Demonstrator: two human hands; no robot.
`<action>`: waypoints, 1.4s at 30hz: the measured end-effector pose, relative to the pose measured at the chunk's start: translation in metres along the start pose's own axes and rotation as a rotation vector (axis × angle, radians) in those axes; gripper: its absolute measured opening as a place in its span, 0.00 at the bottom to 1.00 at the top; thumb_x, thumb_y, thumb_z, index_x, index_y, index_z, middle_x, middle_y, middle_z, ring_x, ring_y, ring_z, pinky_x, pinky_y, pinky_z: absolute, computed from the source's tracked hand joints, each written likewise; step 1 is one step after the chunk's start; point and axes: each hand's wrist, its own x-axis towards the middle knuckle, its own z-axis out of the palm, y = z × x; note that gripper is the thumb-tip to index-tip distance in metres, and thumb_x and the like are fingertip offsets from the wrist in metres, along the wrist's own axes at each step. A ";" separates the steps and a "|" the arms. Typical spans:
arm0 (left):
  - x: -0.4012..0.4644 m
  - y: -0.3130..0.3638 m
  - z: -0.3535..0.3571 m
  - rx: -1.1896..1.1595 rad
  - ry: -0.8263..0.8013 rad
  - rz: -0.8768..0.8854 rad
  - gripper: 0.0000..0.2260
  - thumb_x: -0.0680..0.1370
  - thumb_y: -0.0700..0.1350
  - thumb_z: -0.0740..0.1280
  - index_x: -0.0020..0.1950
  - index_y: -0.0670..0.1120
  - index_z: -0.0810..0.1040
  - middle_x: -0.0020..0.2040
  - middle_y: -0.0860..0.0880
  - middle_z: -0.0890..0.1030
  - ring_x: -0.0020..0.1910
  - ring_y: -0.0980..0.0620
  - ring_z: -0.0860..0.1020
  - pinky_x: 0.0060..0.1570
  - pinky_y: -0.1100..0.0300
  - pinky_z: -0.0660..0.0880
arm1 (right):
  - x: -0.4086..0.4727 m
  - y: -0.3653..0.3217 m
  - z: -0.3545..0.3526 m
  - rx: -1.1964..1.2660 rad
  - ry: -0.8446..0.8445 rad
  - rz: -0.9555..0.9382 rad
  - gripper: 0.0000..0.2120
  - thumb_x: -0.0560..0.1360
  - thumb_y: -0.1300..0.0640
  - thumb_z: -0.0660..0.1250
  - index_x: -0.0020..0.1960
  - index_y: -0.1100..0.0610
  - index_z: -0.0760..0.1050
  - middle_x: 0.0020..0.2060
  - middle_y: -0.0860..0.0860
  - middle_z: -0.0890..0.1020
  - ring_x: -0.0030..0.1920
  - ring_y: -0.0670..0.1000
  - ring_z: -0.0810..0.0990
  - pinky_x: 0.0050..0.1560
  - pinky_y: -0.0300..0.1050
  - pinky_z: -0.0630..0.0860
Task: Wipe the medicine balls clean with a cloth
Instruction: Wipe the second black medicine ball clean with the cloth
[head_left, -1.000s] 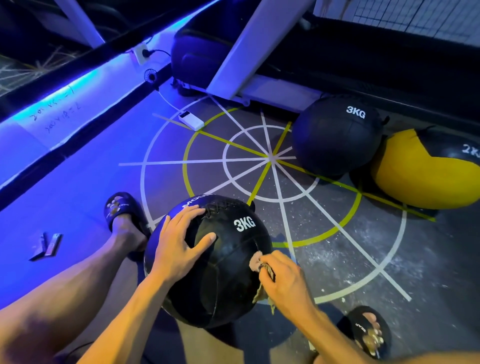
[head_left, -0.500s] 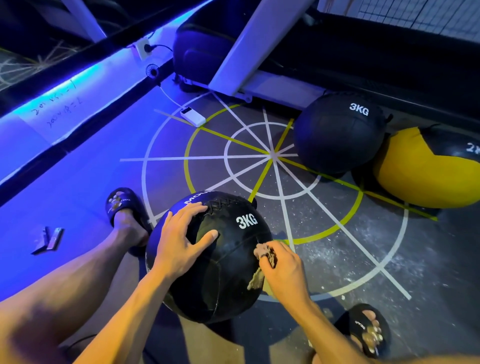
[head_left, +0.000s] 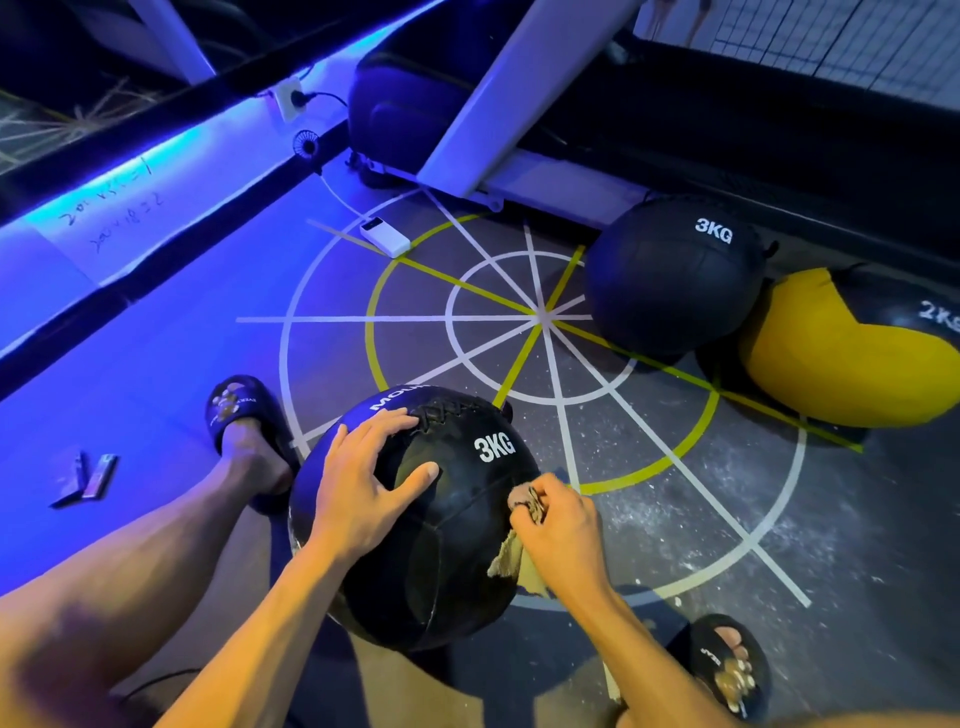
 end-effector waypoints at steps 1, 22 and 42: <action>0.000 0.000 0.000 -0.002 0.001 0.000 0.22 0.74 0.64 0.70 0.66 0.60 0.76 0.67 0.61 0.78 0.69 0.56 0.74 0.80 0.44 0.53 | 0.006 -0.009 -0.001 -0.003 0.006 -0.007 0.07 0.76 0.58 0.69 0.41 0.57 0.73 0.33 0.47 0.76 0.34 0.47 0.73 0.33 0.39 0.69; 0.001 0.003 0.001 -0.019 -0.001 -0.003 0.23 0.73 0.63 0.72 0.66 0.59 0.77 0.67 0.61 0.78 0.69 0.58 0.73 0.80 0.46 0.52 | -0.005 -0.003 -0.013 -0.164 -0.100 0.089 0.17 0.75 0.58 0.68 0.34 0.50 0.62 0.27 0.46 0.67 0.29 0.46 0.64 0.30 0.42 0.64; -0.002 0.004 0.006 -0.010 0.017 -0.005 0.24 0.73 0.65 0.71 0.67 0.59 0.77 0.69 0.61 0.77 0.72 0.58 0.72 0.80 0.49 0.50 | 0.026 -0.021 -0.018 -0.149 -0.118 0.140 0.11 0.75 0.55 0.69 0.37 0.56 0.71 0.31 0.50 0.76 0.33 0.50 0.70 0.30 0.46 0.64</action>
